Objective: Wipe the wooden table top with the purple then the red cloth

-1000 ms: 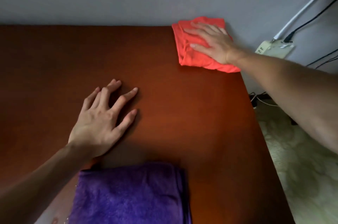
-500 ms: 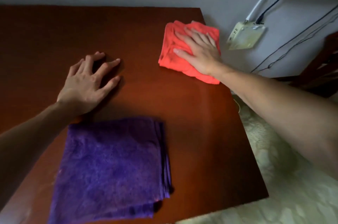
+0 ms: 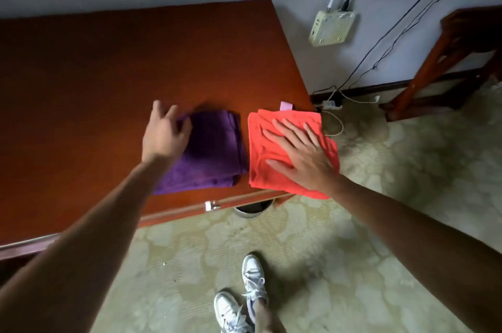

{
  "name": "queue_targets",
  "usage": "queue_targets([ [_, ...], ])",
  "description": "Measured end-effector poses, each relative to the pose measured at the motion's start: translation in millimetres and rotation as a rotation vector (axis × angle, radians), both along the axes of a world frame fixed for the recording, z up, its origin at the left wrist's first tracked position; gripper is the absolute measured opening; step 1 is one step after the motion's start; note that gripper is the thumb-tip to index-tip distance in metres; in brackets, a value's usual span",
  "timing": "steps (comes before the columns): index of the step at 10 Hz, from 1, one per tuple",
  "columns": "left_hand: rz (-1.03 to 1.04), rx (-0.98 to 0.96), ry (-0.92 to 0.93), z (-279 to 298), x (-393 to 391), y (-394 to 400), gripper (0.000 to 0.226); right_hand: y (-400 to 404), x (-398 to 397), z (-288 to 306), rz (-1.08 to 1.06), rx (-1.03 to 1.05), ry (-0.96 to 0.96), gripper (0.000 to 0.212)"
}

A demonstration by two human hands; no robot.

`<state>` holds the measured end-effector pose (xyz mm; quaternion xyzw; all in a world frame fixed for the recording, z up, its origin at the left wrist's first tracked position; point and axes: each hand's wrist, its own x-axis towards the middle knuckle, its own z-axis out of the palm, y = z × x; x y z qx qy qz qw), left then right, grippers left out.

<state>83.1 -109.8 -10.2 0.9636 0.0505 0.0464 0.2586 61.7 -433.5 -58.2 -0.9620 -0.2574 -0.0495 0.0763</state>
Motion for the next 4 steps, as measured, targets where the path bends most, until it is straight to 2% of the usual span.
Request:
queue_targets([
  [1,0.017,-0.044,-0.028,0,-45,-16,0.027,-1,-13,4,-0.036,-0.019,0.053,0.067],
  [2,-0.082,0.067,0.130,-8,-84,-34,0.049,2,-10,11,-0.077,-0.072,0.194,0.071],
  [3,-0.116,0.163,0.177,-16,-105,-44,0.052,5,-12,18,-0.070,-0.094,0.249,0.076],
  [4,-0.076,0.154,0.195,-11,-101,-56,0.049,10,-9,24,-0.122,-0.029,0.309,0.070],
])
